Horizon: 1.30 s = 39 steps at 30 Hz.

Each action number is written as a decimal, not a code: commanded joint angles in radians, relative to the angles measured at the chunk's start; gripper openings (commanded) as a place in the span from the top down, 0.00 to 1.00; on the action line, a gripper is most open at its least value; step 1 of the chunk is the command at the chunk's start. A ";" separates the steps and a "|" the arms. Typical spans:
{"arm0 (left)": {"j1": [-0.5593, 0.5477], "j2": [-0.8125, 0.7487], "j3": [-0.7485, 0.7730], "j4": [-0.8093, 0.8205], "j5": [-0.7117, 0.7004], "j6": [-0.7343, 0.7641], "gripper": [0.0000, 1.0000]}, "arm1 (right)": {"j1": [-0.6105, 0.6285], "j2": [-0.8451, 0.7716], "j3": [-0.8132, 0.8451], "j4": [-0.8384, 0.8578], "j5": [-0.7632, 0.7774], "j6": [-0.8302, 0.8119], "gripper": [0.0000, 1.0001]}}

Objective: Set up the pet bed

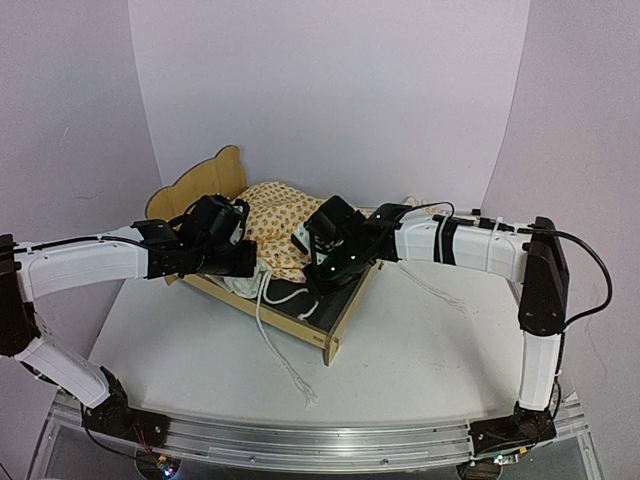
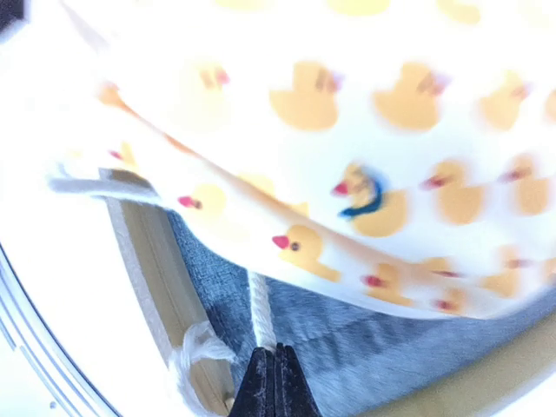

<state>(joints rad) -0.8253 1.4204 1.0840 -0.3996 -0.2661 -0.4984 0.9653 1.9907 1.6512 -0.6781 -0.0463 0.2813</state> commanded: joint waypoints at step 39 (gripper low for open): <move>0.005 -0.049 0.001 0.052 -0.039 -0.006 1.00 | 0.025 -0.003 0.126 0.088 0.034 -0.067 1.00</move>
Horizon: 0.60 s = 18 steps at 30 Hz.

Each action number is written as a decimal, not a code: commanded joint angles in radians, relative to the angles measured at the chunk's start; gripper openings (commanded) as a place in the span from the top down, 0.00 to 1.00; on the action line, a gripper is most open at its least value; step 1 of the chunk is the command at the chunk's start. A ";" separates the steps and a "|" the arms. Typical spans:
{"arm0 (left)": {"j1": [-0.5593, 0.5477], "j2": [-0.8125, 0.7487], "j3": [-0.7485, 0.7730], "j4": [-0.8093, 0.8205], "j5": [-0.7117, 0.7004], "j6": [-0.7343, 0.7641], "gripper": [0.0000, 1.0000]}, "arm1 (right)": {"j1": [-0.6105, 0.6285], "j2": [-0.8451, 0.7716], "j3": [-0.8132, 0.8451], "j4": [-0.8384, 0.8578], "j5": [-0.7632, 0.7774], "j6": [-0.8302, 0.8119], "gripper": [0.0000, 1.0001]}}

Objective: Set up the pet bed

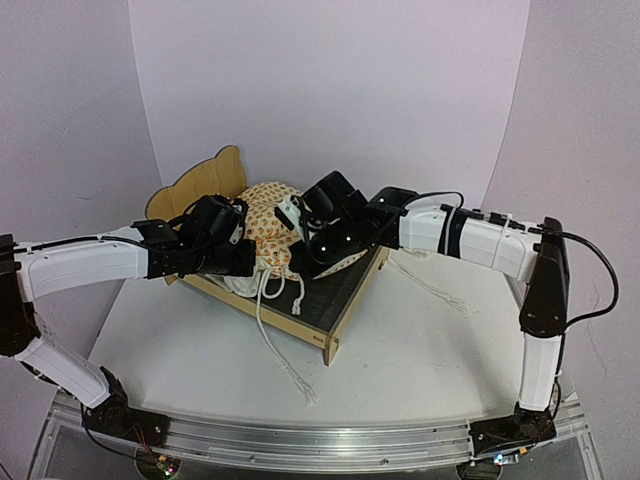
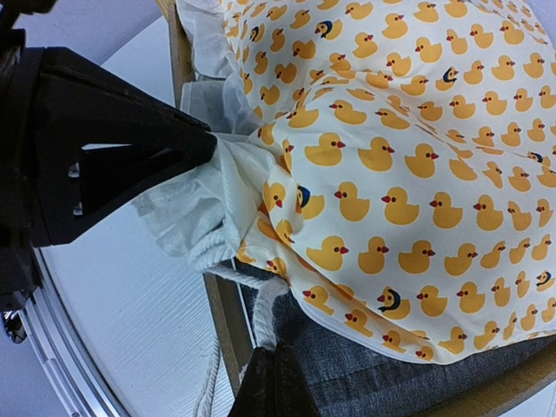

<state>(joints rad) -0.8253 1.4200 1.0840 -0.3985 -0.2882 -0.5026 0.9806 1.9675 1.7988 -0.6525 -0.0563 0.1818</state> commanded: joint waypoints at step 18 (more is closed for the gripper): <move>0.005 -0.054 0.000 0.050 -0.018 -0.001 1.00 | 0.058 0.040 -0.213 0.272 0.123 -0.065 1.00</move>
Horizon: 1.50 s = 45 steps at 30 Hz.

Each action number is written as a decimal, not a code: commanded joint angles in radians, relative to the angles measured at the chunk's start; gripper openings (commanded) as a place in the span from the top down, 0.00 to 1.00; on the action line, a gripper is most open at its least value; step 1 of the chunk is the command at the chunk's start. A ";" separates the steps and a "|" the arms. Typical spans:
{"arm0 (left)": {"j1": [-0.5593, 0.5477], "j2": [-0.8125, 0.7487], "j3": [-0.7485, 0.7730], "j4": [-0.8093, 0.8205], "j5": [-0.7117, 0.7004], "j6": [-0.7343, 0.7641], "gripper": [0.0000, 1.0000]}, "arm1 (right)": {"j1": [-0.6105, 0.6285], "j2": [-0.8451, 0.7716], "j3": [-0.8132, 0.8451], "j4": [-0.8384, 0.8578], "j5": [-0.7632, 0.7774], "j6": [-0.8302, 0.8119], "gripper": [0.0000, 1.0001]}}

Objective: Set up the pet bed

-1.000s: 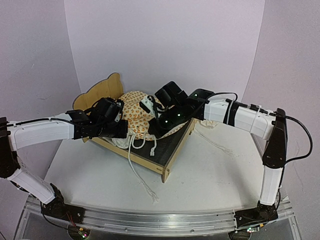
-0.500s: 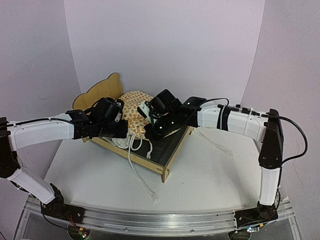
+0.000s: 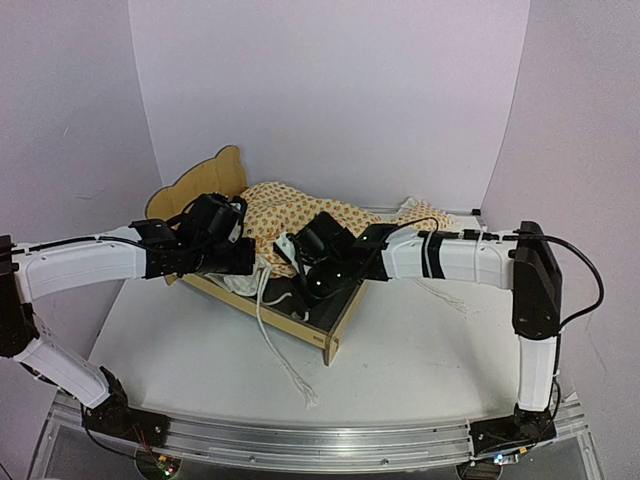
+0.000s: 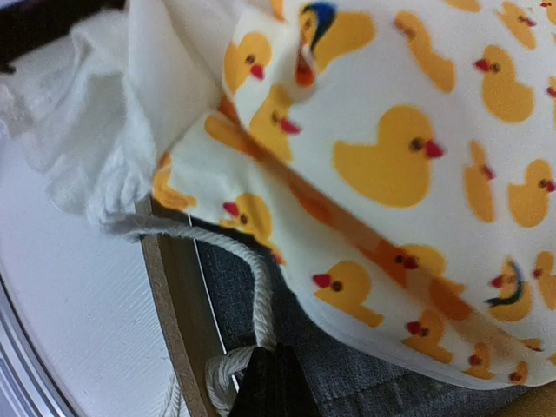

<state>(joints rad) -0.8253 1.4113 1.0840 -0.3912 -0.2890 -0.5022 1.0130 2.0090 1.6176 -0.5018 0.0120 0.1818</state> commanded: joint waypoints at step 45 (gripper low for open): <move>0.004 -0.054 -0.003 0.052 0.012 0.011 1.00 | 0.035 -0.024 0.103 -0.247 -0.309 0.086 0.32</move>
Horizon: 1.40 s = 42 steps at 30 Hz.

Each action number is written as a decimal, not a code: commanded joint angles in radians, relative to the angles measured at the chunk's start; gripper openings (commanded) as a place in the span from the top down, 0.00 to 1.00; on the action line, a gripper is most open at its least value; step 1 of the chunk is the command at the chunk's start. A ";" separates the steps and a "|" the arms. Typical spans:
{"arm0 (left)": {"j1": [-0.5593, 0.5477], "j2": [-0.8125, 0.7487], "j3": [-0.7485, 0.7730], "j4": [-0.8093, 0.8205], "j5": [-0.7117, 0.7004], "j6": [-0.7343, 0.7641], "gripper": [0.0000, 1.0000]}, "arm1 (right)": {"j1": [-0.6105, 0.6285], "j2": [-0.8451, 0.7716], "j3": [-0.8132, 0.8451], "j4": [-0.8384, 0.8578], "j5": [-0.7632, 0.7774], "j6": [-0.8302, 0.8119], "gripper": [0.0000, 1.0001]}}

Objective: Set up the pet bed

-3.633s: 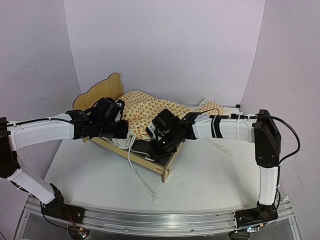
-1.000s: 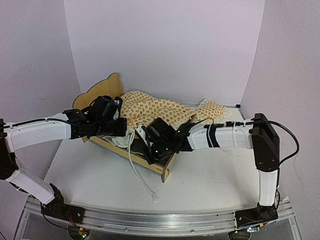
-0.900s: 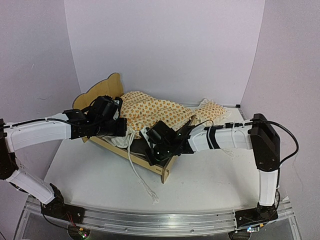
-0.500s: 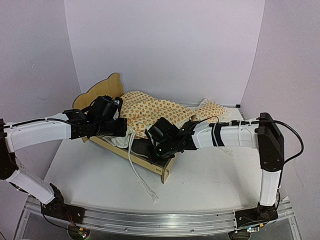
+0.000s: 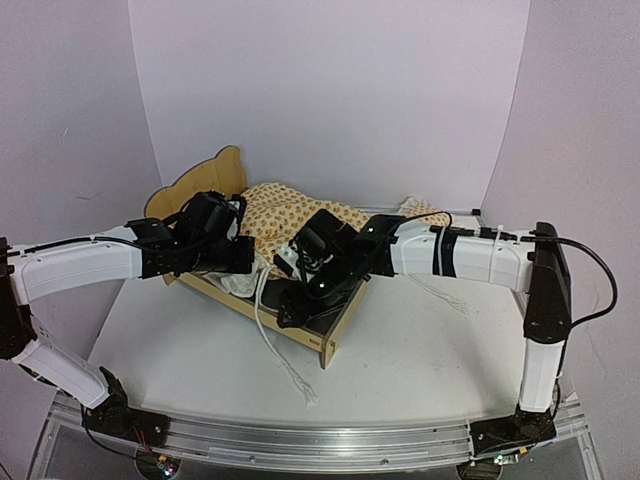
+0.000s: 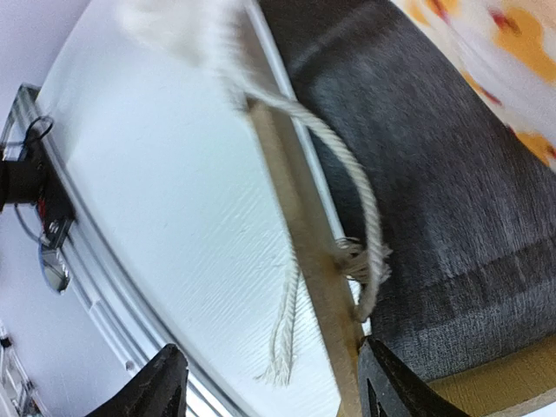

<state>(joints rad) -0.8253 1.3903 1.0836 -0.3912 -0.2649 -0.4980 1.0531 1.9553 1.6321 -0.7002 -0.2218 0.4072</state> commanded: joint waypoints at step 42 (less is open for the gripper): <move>0.005 -0.201 -0.095 -0.012 0.096 -0.019 0.23 | -0.010 0.221 0.152 -0.077 0.101 0.002 0.48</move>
<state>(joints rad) -0.8253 1.2915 0.9714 -0.3729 -0.2058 -0.5201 1.0672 2.2097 1.7870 -0.7452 -0.1410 0.3435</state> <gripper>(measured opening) 0.669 0.518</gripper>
